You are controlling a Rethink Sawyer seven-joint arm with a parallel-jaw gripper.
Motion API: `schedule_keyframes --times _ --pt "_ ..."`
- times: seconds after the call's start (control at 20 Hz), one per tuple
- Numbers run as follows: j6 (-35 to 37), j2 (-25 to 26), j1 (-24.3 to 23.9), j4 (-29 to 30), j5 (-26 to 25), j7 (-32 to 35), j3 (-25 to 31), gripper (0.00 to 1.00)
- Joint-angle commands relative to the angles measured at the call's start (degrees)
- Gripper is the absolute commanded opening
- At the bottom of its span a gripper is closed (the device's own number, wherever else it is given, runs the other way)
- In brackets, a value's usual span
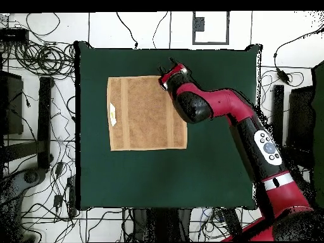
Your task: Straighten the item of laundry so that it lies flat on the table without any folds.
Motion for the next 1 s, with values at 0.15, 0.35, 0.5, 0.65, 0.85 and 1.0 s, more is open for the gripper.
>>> schedule_keyframes --times 0.15,0.35,0.5,0.65,0.85,1.0 --pt "-8.6 -13.4 8.0 2.6 -8.6 5.7 -9.5 1.00" --pt "-7.9 -12.6 6.7 3.8 -8.9 -0.2 -6.3 1.00" --pt "1.3 -9.2 5.2 4.4 -2.4 -3.7 -5.2 1.00" --pt "12.7 -6.3 5.0 5.3 6.1 -5.2 -6.2 1.00" --pt "21.2 -4.9 4.5 6.2 12.1 -8.0 -7.2 1.00" --pt "25.5 -4.5 4.1 6.3 13.8 -10.5 -7.5 1.00"
